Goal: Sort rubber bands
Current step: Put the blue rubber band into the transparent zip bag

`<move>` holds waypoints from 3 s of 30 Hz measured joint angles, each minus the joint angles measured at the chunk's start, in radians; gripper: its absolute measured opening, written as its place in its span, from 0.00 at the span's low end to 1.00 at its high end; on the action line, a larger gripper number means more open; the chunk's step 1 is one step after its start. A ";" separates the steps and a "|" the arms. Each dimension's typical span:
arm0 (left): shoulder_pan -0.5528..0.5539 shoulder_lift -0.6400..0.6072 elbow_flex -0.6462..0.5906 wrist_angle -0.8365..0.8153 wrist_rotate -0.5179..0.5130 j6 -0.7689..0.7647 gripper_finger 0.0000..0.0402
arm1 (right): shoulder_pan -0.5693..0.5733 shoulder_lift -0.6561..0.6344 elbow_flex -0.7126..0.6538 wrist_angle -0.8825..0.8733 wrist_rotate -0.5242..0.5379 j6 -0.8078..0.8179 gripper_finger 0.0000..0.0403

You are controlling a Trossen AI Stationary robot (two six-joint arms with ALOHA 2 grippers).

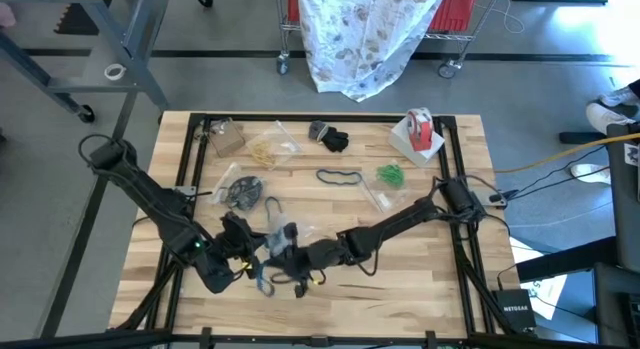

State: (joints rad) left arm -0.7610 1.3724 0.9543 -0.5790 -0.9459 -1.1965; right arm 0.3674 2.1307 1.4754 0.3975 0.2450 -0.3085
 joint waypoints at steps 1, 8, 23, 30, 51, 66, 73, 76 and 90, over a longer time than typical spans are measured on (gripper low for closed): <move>0.001 0.005 0.000 -0.002 0.001 0.000 0.00 | -0.009 0.000 0.000 -0.026 0.027 0.036 0.02; -0.028 0.008 0.000 -0.015 0.034 0.005 0.00 | -0.022 -0.001 0.000 -0.264 0.445 0.298 0.02; -0.002 0.091 0.000 -0.004 0.074 -0.009 0.00 | -0.025 0.000 -0.001 -0.177 0.431 0.671 0.02; 0.029 0.170 0.000 -0.001 0.148 -0.122 0.00 | -0.050 0.000 -0.029 -0.250 0.319 0.859 0.02; 0.069 0.308 0.000 0.119 0.222 -0.045 0.00 | -0.053 -0.017 -0.103 -0.274 0.167 0.904 0.32; 0.060 0.307 0.000 0.116 0.222 -0.026 0.00 | -0.033 -0.036 -0.101 -0.372 -0.239 0.830 0.57; 0.069 0.307 0.000 0.120 0.222 -0.007 0.00 | 0.027 0.009 -0.101 -0.340 -0.045 0.771 0.59; 0.071 0.307 0.000 0.121 0.222 -0.007 0.00 | 0.038 0.042 -0.101 -0.329 0.013 0.771 0.58; 0.070 0.307 0.000 0.120 0.222 -0.007 0.00 | 0.045 0.115 -0.101 -0.150 0.113 0.559 0.56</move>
State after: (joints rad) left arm -0.6909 1.6798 0.9543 -0.4586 -0.7242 -1.2037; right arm 0.4127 2.2454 1.3739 0.2473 0.3576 0.2505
